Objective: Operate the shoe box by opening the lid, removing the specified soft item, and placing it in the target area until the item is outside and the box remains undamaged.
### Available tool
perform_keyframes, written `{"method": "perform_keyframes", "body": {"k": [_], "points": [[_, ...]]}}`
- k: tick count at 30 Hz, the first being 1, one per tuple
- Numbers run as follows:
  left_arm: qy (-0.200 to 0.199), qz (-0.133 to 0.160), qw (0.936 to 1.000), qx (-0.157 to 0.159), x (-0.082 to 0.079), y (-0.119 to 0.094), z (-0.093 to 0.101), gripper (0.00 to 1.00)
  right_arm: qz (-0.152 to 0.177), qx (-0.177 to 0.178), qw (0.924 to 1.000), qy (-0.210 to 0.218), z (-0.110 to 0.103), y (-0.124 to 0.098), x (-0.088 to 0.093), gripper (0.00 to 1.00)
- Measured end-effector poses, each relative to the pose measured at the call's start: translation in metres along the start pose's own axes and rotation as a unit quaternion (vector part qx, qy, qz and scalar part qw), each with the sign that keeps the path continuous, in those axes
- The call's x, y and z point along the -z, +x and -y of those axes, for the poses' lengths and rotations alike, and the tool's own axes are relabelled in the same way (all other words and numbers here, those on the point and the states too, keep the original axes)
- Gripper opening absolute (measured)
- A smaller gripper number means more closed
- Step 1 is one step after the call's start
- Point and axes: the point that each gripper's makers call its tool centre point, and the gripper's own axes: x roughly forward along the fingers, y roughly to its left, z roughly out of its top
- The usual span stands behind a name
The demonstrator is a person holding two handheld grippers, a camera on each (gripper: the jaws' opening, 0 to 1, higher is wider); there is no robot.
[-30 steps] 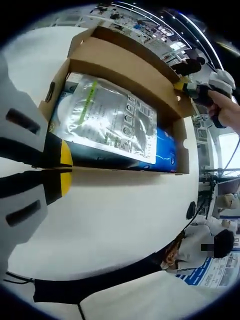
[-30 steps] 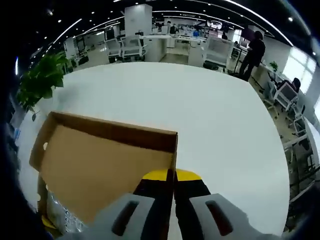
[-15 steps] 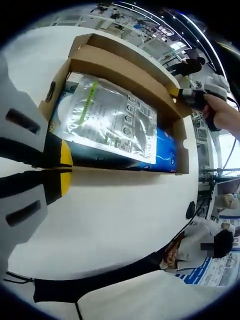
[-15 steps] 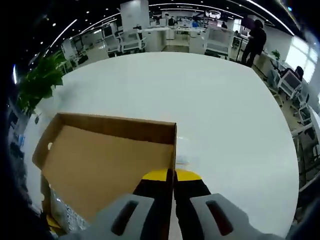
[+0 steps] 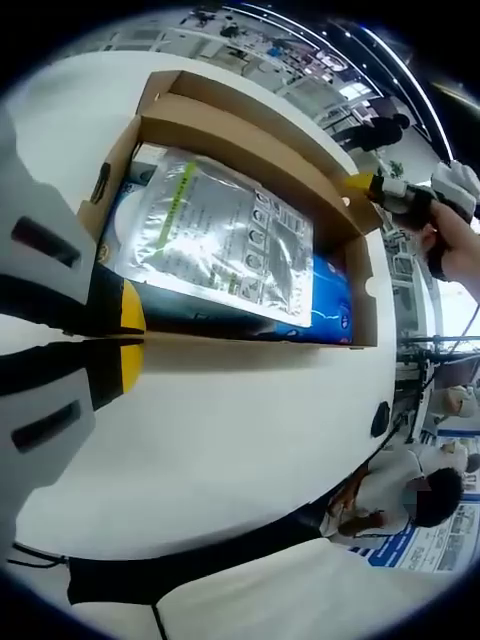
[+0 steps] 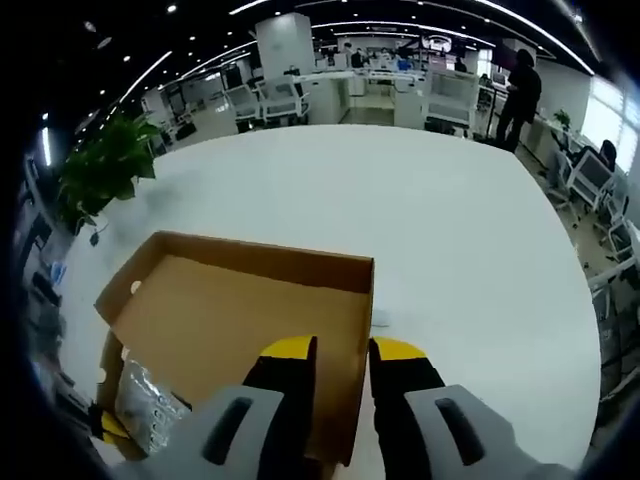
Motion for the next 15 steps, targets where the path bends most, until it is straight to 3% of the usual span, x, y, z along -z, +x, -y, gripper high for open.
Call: {"method": "perform_keyframes", "body": {"k": [5, 6, 7, 9, 12, 15], "points": [[-0.001, 0.000, 1.0000, 0.004, 0.000, 0.000, 0.000, 0.00, 0.032, -0.019, 0.9993, 0.008, 0.006, -0.011, -0.010, 0.21], [-0.001, 0.000, 1.0000, 0.004, 0.000, 0.000, 0.000, 0.00, 0.050, -0.027, 0.9984, 0.006, -0.001, -0.019, -0.010, 0.23], [-0.002, 0.000, 1.0000, 0.003, 0.000, 0.000, 0.000, 0.00, 0.056, -0.032, 0.9979, 0.005, -0.017, -0.036, -0.002, 0.25], [0.001, 0.003, 1.0000, 0.004, 0.000, -0.001, 0.000, 0.00, 0.064, -0.035, 0.9973, 0.005, -0.027, -0.053, 0.004, 0.28], [0.002, 0.004, 1.0000, 0.006, 0.000, -0.001, 0.001, 0.00, 0.064, -0.056, 0.9964, 0.006, -0.040, -0.066, 0.016, 0.28], [0.000, 0.001, 1.0000, 0.006, 0.001, -0.001, 0.002, 0.00, 0.069, -0.050, 0.9964, -0.004, -0.043, -0.077, 0.025, 0.28]]}}
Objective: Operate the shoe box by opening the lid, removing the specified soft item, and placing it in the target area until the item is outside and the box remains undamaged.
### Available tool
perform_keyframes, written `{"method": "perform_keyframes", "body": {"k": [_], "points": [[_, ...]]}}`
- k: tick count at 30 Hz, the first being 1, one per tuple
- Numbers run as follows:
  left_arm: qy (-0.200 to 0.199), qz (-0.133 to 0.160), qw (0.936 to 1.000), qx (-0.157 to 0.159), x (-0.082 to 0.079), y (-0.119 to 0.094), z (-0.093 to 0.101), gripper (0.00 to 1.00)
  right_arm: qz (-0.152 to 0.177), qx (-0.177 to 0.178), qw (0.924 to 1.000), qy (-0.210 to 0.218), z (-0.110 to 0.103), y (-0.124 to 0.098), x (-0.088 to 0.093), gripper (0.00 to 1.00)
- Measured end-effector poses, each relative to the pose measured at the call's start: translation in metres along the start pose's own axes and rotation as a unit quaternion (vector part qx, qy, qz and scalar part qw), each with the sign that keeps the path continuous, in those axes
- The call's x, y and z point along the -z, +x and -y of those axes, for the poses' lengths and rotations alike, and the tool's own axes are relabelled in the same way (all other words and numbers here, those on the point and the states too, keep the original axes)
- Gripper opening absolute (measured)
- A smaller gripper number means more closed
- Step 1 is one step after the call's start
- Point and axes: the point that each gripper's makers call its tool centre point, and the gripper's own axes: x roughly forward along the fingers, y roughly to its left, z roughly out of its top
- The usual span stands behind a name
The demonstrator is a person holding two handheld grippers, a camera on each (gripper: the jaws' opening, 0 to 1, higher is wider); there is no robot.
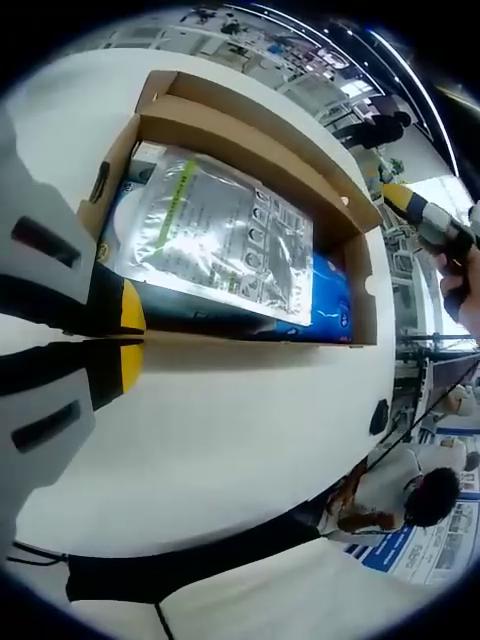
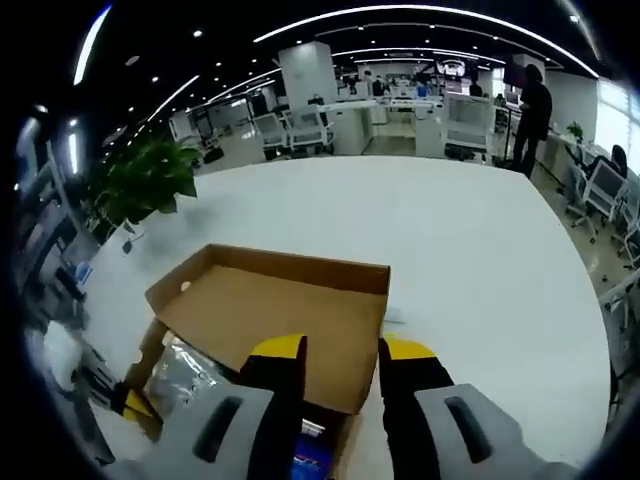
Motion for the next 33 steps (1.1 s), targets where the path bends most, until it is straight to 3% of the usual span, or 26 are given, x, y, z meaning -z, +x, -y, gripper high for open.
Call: {"method": "perform_keyframes", "body": {"k": [14, 19, 22, 28, 33], "points": [[-0.006, -0.003, 1.0000, -0.001, 0.002, 0.000, 0.001, 0.00, 0.086, -0.028, 0.9943, 0.058, -0.013, -0.056, -0.016, 0.34], [-0.004, -0.002, 1.0000, -0.002, 0.001, 0.000, 0.001, 0.00, 0.088, -0.023, 0.9940, 0.061, -0.010, -0.069, -0.007, 0.36], [-0.004, -0.002, 1.0000, -0.002, 0.001, 0.000, 0.001, 0.00, 0.107, -0.034, 0.9891, 0.095, -0.013, -0.079, -0.001, 0.37], [-0.004, -0.005, 1.0000, -0.004, 0.002, 0.001, 0.001, 0.00, 0.110, -0.046, 0.9838, 0.134, -0.019, -0.087, 0.016, 0.39], [-0.003, -0.006, 1.0000, -0.006, 0.002, 0.000, 0.001, 0.00, 0.118, -0.054, 0.9817, 0.140, -0.027, -0.095, 0.022, 0.38]]}}
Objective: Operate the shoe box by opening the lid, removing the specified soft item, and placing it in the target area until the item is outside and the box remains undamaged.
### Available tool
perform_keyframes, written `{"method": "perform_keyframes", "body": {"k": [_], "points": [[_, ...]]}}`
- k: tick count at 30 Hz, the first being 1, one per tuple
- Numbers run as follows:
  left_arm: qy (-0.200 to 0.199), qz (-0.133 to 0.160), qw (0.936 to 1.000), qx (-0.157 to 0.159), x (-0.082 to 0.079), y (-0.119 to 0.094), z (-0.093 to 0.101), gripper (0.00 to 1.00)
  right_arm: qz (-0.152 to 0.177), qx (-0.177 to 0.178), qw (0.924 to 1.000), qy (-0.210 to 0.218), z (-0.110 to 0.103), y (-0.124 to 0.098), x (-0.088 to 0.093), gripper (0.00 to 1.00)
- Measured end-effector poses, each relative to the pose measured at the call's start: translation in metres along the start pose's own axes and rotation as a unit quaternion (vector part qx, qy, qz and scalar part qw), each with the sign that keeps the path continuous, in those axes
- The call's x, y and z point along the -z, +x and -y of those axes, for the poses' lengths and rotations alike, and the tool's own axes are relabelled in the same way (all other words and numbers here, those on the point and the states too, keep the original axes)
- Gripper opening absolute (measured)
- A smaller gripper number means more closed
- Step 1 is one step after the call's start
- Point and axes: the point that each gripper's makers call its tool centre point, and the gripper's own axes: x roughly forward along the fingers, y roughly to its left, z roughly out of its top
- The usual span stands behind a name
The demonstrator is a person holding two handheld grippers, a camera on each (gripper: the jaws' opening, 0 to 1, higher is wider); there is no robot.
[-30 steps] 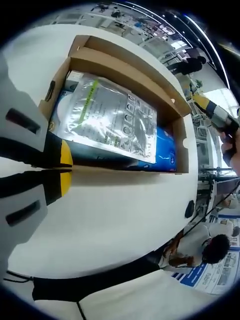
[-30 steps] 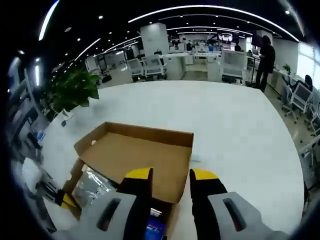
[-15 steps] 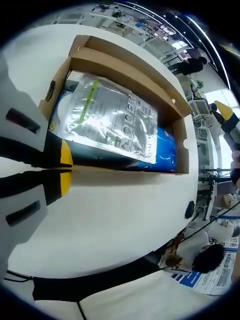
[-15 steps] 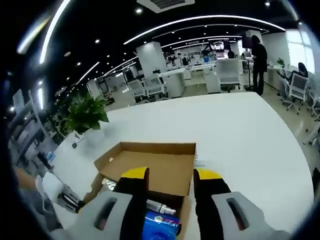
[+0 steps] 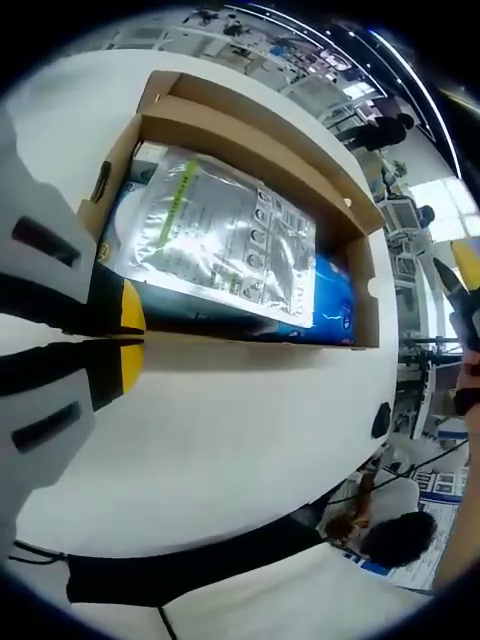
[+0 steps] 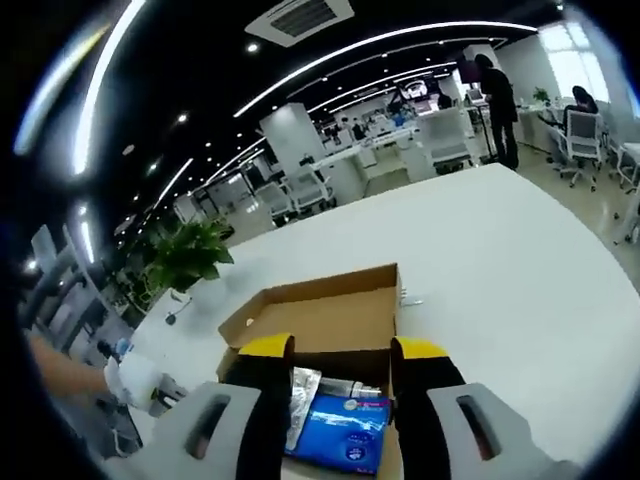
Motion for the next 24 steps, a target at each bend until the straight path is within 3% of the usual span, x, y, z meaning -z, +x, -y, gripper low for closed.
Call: {"method": "perform_keyframes", "body": {"k": [9, 16, 24], "points": [[0.001, 0.001, 1.0000, -0.003, 0.001, -0.001, 0.000, 0.00, 0.006, -0.003, 0.9990, 0.045, 0.001, -0.024, 0.015, 0.35], [0.005, 0.000, 1.0000, -0.004, 0.001, 0.000, 0.000, 0.00, 0.001, -0.008, 0.9984, 0.056, 0.000, -0.034, 0.021, 0.42], [0.010, 0.004, 0.9999, -0.008, 0.000, 0.000, 0.000, 0.00, -0.004, -0.083, 0.9868, 0.139, -0.024, -0.034, 0.029, 0.40]]}}
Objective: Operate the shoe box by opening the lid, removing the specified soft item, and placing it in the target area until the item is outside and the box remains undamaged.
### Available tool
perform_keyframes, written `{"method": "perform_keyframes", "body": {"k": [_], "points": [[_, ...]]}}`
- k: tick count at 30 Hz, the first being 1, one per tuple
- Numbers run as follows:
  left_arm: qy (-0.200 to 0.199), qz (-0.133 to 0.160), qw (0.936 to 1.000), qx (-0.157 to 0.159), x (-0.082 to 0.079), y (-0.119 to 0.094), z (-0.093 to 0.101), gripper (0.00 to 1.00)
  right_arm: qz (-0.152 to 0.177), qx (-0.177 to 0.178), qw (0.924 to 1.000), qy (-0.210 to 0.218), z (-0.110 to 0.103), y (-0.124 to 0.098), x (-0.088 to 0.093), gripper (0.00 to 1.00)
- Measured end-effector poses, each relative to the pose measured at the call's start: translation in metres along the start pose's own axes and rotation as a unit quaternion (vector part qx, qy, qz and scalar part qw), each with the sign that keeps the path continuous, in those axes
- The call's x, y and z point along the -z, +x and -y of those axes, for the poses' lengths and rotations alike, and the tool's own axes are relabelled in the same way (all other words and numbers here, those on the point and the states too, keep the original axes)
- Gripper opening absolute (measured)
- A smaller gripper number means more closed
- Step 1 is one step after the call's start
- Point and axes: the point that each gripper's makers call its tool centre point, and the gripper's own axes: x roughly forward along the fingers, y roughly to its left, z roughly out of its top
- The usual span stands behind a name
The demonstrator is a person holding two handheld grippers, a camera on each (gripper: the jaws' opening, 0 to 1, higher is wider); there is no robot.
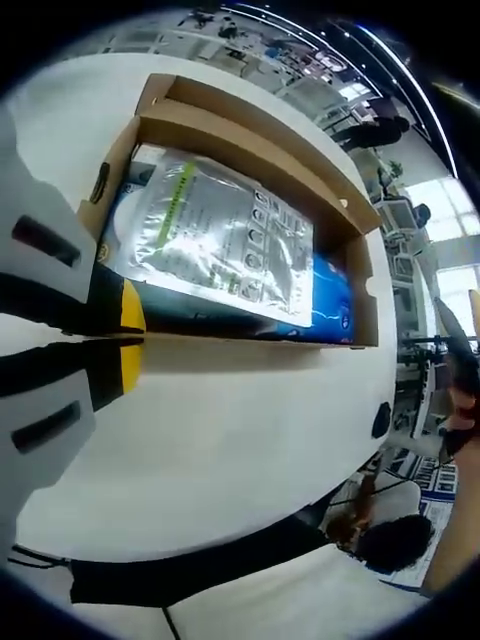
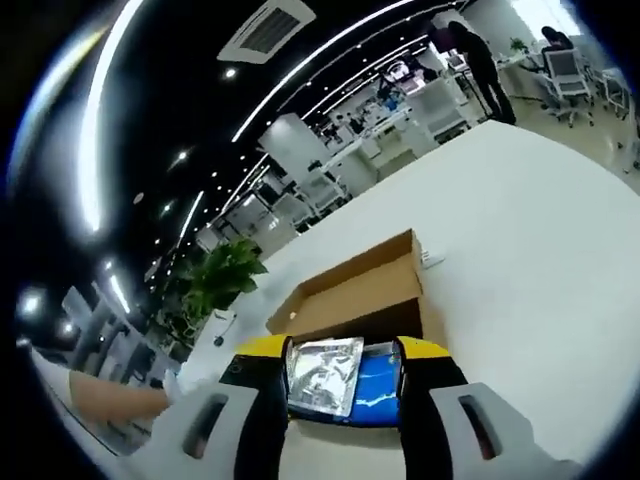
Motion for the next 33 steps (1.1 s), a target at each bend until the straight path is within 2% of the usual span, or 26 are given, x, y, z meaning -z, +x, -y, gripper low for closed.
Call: {"method": "perform_keyframes", "body": {"k": [4, 7, 8, 11, 13, 16, 19, 20, 26, 29, 31, 33], "points": [[-0.004, -0.001, 1.0000, 0.000, 0.000, 0.000, -0.001, 0.00, -0.008, 0.008, 0.9999, -0.002, 0.001, 0.004, 0.007, 0.41], [-0.002, 0.000, 1.0000, 0.000, 0.000, 0.000, -0.001, 0.00, -0.032, -0.005, 0.9995, 0.004, -0.004, 0.008, 0.016, 0.47], [-0.003, 0.001, 1.0000, 0.000, 0.000, 0.000, -0.001, 0.00, -0.050, -0.006, 0.9987, 0.007, -0.005, 0.010, 0.023, 0.48], [-0.004, 0.000, 1.0000, 0.001, 0.000, -0.001, -0.001, 0.00, -0.084, 0.008, 0.9964, 0.004, -0.001, 0.013, 0.036, 0.45], [-0.003, 0.000, 1.0000, 0.000, 0.000, -0.001, -0.001, 0.00, -0.083, 0.009, 0.9965, 0.005, -0.001, 0.014, 0.037, 0.43], [-0.005, 0.000, 1.0000, -0.003, 0.000, -0.001, -0.001, 0.01, -0.090, 0.008, 0.9950, 0.042, -0.002, 0.014, 0.042, 0.38], [-0.002, -0.002, 1.0000, -0.004, 0.000, -0.001, -0.001, 0.01, -0.114, -0.007, 0.9931, 0.028, -0.004, 0.018, 0.048, 0.35], [-0.001, -0.001, 1.0000, -0.004, 0.000, -0.001, -0.002, 0.01, -0.117, -0.033, 0.9924, 0.014, -0.009, 0.021, 0.048, 0.35], [-0.005, -0.001, 1.0000, -0.002, 0.000, -0.001, -0.001, 0.01, -0.111, -0.076, 0.9904, 0.033, -0.024, 0.028, 0.039, 0.46], [-0.004, -0.002, 1.0000, -0.002, 0.001, 0.000, -0.002, 0.01, -0.115, -0.056, 0.9913, 0.031, -0.014, 0.031, 0.038, 0.45], [-0.003, -0.001, 1.0000, -0.003, 0.000, 0.000, -0.001, 0.01, -0.127, -0.021, 0.9910, 0.035, 0.003, 0.034, 0.038, 0.44], [-0.003, -0.001, 1.0000, -0.003, 0.000, 0.000, -0.001, 0.01, -0.129, -0.030, 0.9908, 0.028, 0.001, 0.036, 0.036, 0.43]]}}
